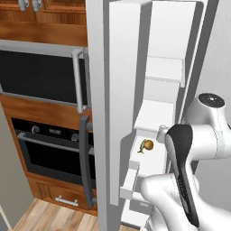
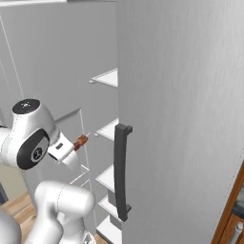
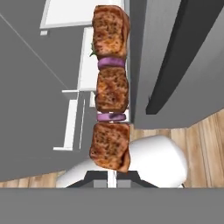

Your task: Store the kebab skewer in the freezer for long-term storage. Close the freezer door after placing the cooked food.

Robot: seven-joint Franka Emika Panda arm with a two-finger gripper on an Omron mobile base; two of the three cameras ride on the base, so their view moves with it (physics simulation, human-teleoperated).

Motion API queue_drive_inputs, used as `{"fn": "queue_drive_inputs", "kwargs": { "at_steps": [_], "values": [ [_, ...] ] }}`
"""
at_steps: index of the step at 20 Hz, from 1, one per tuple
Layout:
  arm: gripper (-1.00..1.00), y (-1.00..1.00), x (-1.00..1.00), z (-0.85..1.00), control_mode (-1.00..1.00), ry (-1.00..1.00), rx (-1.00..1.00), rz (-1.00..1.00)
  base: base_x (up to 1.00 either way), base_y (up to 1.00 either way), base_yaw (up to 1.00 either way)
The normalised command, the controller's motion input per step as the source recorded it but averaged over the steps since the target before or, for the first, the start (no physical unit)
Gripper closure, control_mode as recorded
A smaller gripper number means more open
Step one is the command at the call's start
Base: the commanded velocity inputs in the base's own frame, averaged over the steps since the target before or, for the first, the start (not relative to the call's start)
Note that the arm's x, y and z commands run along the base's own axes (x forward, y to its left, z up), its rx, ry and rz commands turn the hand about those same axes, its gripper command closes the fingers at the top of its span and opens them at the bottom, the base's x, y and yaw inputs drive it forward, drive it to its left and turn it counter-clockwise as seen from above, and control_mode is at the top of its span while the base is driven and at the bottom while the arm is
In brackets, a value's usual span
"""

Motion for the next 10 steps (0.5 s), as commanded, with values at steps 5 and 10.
{"fn": "queue_drive_inputs", "kwargs": {
  "at_steps": [5, 10],
  "values": [
    [1.0, 0.0, 0.38, -0.22, -1.0, -0.03, -0.05, -0.08, 0.0, 0.0, 0.0],
    [1.0, 0.0, 0.51, -0.21, -1.0, 0.0, -0.03, -0.19, 0.0, 0.0, 0.0]
  ]
}}
